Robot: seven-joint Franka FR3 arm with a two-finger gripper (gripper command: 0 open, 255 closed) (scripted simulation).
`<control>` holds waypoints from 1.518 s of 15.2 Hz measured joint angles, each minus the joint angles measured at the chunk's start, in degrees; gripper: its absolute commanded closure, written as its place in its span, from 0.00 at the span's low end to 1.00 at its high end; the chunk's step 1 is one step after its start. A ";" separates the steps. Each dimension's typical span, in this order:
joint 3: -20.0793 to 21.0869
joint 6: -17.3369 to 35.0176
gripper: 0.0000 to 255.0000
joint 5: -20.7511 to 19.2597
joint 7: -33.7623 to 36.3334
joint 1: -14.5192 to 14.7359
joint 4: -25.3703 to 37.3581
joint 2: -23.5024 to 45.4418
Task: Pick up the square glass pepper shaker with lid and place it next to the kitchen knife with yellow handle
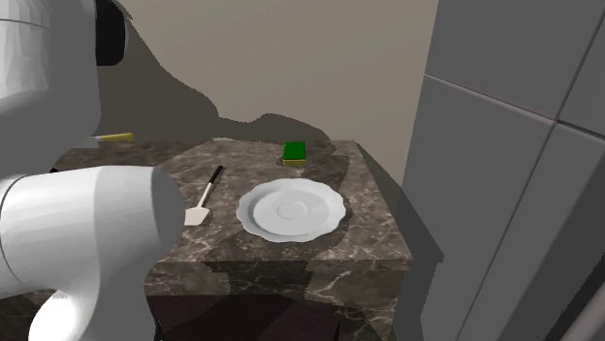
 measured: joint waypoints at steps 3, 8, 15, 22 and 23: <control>-0.09 2.15 1.00 -0.08 -0.08 -0.32 -2.15 0.08; -0.32 4.87 1.00 -0.39 -0.09 -0.36 -3.97 1.05; -0.34 5.00 0.00 -0.42 -0.07 -0.31 -3.96 1.15; -0.27 3.01 0.00 -0.27 -0.29 -0.36 -2.26 0.80; -0.20 1.44 0.00 -0.16 -0.39 -0.33 -0.91 0.52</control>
